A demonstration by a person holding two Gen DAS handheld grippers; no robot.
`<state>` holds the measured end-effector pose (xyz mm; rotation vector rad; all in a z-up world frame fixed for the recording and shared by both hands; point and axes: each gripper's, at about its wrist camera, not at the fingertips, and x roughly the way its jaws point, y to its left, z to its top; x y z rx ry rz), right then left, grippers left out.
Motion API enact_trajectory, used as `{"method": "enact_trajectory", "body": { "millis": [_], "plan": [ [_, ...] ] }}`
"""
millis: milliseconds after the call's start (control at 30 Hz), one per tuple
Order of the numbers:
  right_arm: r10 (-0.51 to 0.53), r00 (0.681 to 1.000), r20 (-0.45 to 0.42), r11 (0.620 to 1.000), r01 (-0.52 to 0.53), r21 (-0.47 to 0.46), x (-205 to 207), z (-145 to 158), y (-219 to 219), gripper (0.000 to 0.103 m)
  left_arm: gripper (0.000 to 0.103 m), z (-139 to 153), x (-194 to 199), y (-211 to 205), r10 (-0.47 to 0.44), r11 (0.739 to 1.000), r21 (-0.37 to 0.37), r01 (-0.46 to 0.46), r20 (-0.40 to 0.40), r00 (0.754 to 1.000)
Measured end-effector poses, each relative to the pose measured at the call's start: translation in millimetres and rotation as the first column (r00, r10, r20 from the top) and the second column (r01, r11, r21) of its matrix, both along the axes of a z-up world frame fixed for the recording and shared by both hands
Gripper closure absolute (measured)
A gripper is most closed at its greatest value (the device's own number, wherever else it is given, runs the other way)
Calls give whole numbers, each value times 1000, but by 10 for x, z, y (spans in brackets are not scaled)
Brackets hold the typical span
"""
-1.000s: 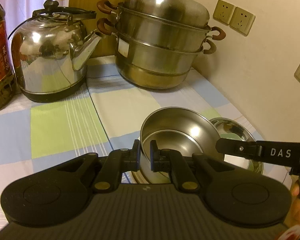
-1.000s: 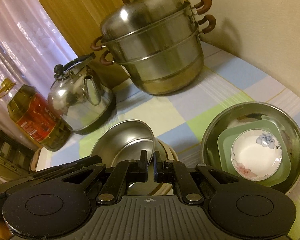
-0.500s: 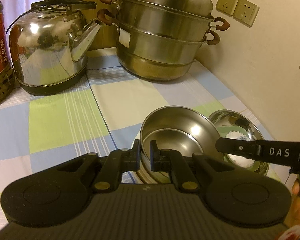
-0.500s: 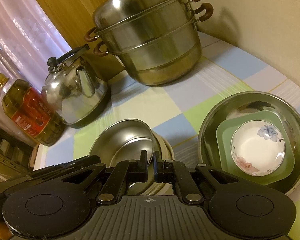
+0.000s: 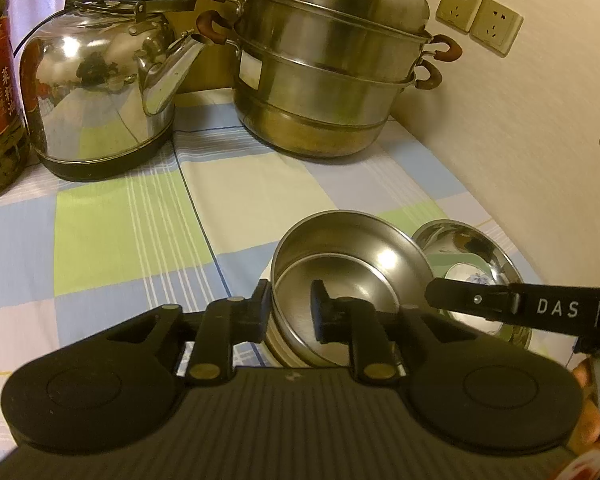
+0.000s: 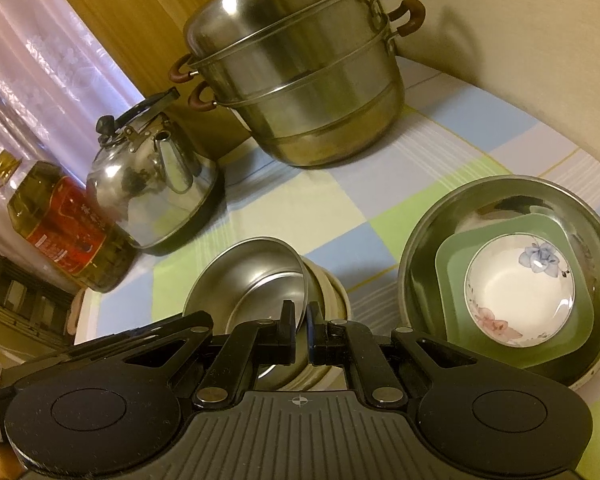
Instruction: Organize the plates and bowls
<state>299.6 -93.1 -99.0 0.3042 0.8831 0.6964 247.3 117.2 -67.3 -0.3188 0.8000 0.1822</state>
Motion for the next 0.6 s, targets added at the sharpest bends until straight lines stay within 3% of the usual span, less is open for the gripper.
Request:
{"method": "enact_trajectory", "body": {
  "millis": [267, 433, 600],
  "plan": [
    [7, 1000, 22, 1000, -7, 17, -79, 94, -100, 95, 76, 159, -149, -50, 20, 1000, -5, -20, 22, 1000],
    [9, 999, 35, 1000, -10, 28, -193, 151, -226, 60, 74, 258, -339, -91, 40, 999, -13, -39, 19, 999],
    [33, 999, 33, 999, -34, 30, -375, 187, -377, 57, 69, 311, -597, -164, 60, 998, -5, -60, -12, 998]
  ]
}}
